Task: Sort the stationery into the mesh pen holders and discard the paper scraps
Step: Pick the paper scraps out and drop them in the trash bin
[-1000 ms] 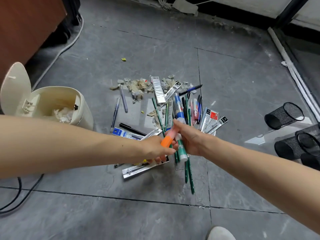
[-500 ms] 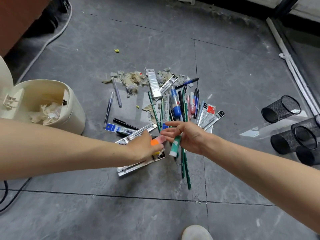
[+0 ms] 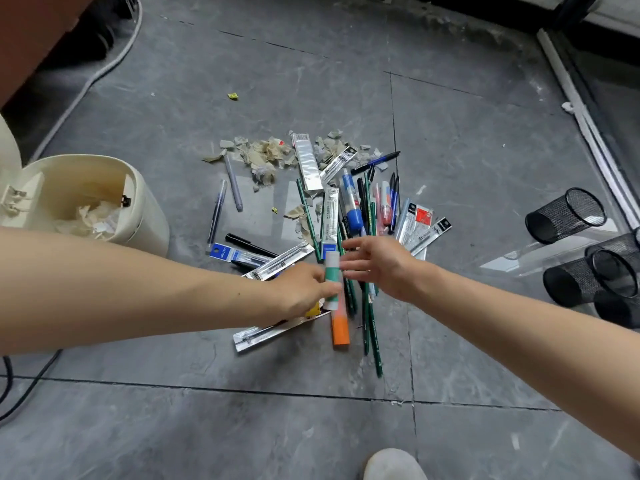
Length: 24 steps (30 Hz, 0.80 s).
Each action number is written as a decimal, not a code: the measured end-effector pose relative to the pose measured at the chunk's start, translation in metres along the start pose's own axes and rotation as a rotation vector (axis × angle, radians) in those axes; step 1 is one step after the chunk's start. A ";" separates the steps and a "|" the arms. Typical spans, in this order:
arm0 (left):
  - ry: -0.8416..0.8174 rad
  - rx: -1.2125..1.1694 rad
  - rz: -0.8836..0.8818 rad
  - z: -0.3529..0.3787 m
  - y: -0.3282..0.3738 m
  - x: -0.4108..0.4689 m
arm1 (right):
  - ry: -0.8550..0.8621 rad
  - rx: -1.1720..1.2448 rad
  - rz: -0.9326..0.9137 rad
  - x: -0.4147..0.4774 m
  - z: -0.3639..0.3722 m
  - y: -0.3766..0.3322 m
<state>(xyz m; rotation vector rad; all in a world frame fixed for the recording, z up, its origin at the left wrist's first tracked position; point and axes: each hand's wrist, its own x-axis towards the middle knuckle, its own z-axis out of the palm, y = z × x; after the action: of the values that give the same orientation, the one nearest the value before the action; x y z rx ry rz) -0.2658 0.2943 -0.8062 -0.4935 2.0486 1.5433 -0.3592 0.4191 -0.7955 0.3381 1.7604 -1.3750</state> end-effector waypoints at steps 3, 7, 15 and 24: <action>-0.005 0.119 -0.082 -0.008 -0.007 0.001 | 0.211 -0.510 -0.026 0.005 -0.031 0.003; 0.015 0.120 -0.127 -0.013 -0.021 0.006 | 0.259 -0.872 0.107 0.016 -0.056 0.031; 0.082 0.176 -0.121 -0.010 -0.026 0.023 | 0.246 -0.737 0.032 0.026 -0.043 0.061; 0.307 0.624 0.085 -0.031 -0.020 0.019 | 0.126 -1.259 -0.100 0.016 -0.045 0.010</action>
<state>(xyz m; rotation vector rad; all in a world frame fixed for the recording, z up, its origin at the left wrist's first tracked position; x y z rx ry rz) -0.2755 0.2590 -0.8260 -0.4146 2.6582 0.8199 -0.3829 0.4586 -0.8126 -0.3682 2.3828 -0.1053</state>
